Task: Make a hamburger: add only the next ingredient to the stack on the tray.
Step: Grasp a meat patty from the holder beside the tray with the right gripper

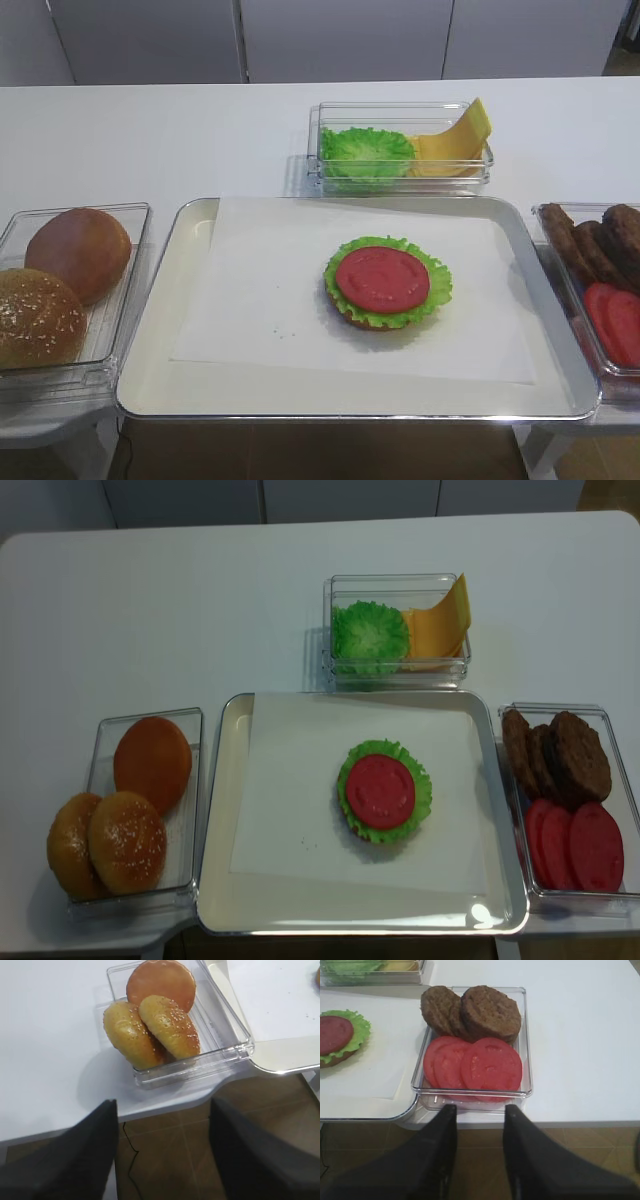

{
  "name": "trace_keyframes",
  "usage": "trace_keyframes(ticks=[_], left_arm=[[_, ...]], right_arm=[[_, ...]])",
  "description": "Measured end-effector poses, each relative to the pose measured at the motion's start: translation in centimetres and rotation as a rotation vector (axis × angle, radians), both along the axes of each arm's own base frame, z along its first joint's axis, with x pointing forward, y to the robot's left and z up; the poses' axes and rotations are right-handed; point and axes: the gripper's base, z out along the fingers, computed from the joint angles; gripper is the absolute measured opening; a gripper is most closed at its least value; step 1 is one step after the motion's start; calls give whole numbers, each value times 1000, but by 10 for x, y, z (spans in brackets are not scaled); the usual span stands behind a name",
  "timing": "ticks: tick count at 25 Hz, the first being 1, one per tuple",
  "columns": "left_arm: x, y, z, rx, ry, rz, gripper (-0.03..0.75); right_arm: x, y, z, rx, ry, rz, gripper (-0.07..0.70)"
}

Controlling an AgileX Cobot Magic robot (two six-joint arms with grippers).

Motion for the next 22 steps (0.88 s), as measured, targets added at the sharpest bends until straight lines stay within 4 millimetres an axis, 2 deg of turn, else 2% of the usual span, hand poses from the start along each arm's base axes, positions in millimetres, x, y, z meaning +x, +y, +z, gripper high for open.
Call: trace_keyframes(ticks=[19, 21, 22], left_arm=[[0, 0, 0, 0, 0, 0, 428], [0, 0, 0, 0, 0, 0, 428], [0, 0, 0, 0, 0, 0, 428]], right_arm=[[0, 0, 0, -1, 0, 1, 243], [0, 0, 0, -1, 0, 1, 283], [0, 0, 0, -1, 0, 1, 327]])
